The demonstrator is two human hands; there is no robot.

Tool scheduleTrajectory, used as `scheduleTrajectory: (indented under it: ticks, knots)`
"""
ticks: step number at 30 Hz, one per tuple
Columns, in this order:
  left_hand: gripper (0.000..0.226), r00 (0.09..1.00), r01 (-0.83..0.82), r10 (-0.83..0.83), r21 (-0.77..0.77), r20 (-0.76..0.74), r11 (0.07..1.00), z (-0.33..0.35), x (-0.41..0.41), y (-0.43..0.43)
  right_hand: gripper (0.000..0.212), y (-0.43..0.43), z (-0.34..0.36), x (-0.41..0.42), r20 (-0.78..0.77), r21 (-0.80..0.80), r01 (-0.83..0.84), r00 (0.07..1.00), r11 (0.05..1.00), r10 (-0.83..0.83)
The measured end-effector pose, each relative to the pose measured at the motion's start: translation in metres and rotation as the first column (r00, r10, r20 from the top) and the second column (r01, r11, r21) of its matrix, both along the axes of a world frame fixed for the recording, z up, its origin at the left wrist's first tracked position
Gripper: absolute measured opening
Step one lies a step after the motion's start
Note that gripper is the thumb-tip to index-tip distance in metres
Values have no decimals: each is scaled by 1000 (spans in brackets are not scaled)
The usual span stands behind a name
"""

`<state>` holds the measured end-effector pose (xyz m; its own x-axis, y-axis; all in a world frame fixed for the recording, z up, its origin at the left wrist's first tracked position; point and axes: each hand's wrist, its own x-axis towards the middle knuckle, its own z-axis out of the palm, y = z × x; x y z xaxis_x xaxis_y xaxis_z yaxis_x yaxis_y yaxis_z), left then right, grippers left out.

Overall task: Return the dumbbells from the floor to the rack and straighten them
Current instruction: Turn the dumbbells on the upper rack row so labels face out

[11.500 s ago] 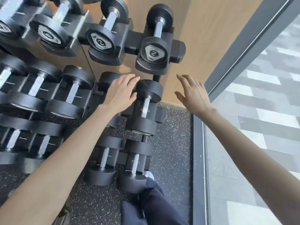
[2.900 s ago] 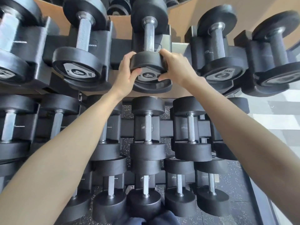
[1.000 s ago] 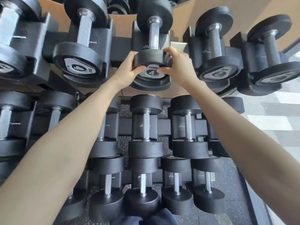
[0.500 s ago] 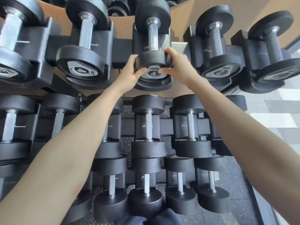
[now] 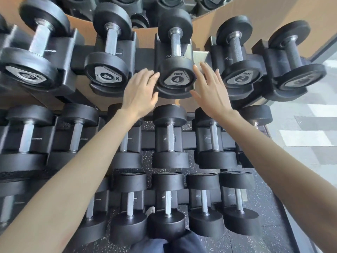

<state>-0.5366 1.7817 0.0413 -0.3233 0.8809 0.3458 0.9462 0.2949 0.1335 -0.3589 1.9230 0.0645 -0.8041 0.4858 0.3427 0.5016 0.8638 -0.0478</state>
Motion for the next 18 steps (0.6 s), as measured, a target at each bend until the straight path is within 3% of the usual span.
scheduleTrajectory:
  ticks: [6, 18]
  knots:
    - [56, 992, -79, 82, 39, -94, 996, 3, 43, -56, 65, -45, -13, 30, -8, 42, -29, 1000, 999, 30]
    - [52, 943, -317, 314, -16, -108, 948, -20, 93, -174, 61, -125, -34, 46, 42, -25, -213, 976, 977, 213]
